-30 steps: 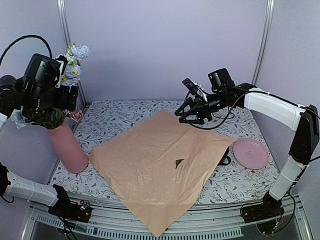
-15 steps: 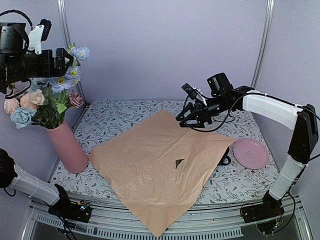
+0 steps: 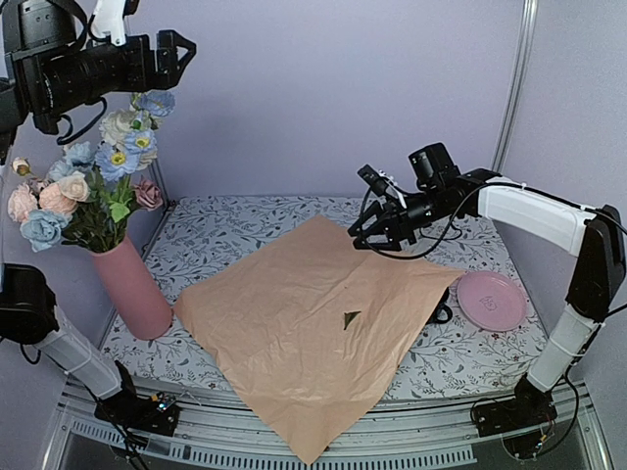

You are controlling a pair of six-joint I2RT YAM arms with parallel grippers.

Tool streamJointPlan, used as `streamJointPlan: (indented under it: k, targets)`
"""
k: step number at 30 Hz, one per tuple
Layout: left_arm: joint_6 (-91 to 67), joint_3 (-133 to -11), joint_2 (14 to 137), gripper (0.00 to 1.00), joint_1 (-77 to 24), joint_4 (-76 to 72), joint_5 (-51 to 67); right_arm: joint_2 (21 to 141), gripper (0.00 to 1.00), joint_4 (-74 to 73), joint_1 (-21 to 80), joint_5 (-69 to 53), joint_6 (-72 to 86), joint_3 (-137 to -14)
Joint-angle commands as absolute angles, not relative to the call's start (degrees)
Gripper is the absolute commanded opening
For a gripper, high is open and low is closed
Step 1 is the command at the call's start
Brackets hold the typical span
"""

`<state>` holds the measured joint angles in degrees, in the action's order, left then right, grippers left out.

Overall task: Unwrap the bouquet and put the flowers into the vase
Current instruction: Reset both arms

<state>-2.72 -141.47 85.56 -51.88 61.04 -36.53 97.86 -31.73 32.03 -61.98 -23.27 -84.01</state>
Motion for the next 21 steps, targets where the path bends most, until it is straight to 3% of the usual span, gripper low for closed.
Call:
streamJointPlan:
  k: [1,6,10,12,15,18,21]
  targets:
    - [8.91,-144.70,90.70,0.99,-58.19,49.96,-42.03,93.69,0.62,-31.00,28.49,-59.60,-23.05,-84.02]
    - [20.48,-145.47,96.75,0.99,-66.75,41.29,-49.56,90.45,0.62,-28.75,21.47,-59.43,-19.55,-83.03]
    - [18.98,-145.42,101.60,0.99,-70.17,41.92,-48.13,86.50,0.66,-25.09,16.76,-53.82,-16.95,-79.68]
    - [14.10,-144.97,104.59,0.99,-70.14,45.79,-43.55,83.93,0.72,-22.74,14.67,-49.94,-15.98,-77.22]
    - [5.56,-142.66,108.57,0.99,-69.47,51.95,-38.84,79.58,0.96,-16.16,11.16,-41.53,-12.15,-71.71]
    - [-0.18,-133.84,110.17,0.99,-68.61,51.85,-31.82,76.41,0.99,-12.53,8.94,-37.90,-9.66,-66.22]
    - [-1.49,-118.01,107.43,0.99,-68.57,41.75,-30.32,74.44,0.99,-9.81,7.68,-36.48,-7.99,-61.51]
